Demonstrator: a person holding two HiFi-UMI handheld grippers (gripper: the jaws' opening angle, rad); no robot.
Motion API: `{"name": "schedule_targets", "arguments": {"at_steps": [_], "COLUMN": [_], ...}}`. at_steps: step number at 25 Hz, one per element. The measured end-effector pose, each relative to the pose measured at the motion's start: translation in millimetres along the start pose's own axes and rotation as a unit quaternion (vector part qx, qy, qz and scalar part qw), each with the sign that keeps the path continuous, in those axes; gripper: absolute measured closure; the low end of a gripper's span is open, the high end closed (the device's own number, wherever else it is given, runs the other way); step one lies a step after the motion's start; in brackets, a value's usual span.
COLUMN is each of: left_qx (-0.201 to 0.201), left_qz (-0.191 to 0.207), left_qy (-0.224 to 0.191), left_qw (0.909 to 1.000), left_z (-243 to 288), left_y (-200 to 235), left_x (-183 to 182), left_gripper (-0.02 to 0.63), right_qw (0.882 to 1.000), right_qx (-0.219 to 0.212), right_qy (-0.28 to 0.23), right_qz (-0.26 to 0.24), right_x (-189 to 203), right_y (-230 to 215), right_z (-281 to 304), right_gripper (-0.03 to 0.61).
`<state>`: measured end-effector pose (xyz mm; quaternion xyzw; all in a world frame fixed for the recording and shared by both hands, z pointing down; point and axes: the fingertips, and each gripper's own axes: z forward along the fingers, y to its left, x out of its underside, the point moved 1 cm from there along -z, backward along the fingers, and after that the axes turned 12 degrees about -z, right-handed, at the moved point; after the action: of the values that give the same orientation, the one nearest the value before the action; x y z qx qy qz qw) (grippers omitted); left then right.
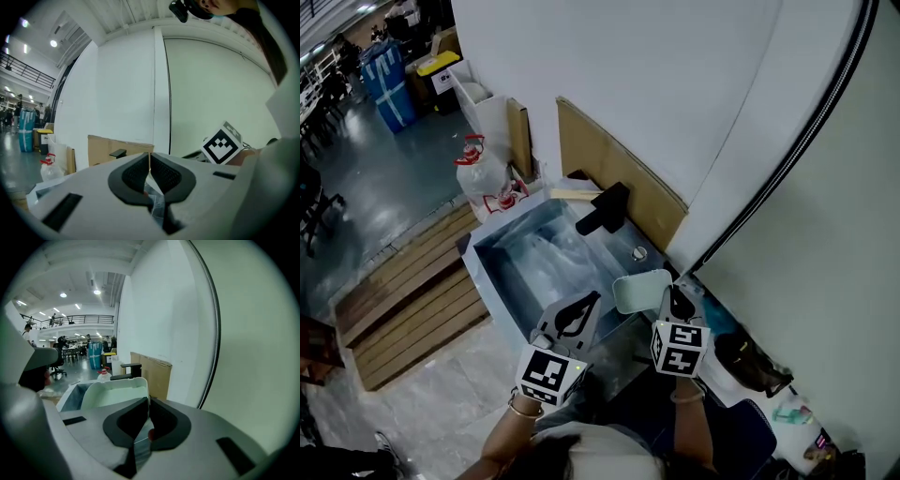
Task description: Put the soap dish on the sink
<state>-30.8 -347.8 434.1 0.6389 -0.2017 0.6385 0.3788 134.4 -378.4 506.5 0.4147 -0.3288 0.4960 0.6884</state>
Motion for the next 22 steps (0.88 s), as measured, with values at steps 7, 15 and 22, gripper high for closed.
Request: {"name": "schedule_targets", "arguments": {"at_steps": [7, 15, 22], "left_qx": [0.017, 0.032, 0.033], "left_qz": [0.0, -0.003, -0.014], "left_qy": [0.011, 0.024, 0.038], "left_qw": [0.9998, 0.9992, 0.9986], "left_z": [20, 40, 49], "left_y": [7, 15, 26], "left_x": [5, 14, 26], "left_gripper": [0.597, 0.597, 0.597], "right_qw": [1.0, 0.999, 0.999], "right_qx": [-0.002, -0.003, -0.003], "right_qy": [0.013, 0.035, 0.051], "right_qz": [-0.011, -0.019, -0.019], "right_x": [7, 24, 40], "right_y": [-3, -6, -8], "right_z": [31, 61, 86], "right_gripper": [0.545, 0.545, 0.545]}}
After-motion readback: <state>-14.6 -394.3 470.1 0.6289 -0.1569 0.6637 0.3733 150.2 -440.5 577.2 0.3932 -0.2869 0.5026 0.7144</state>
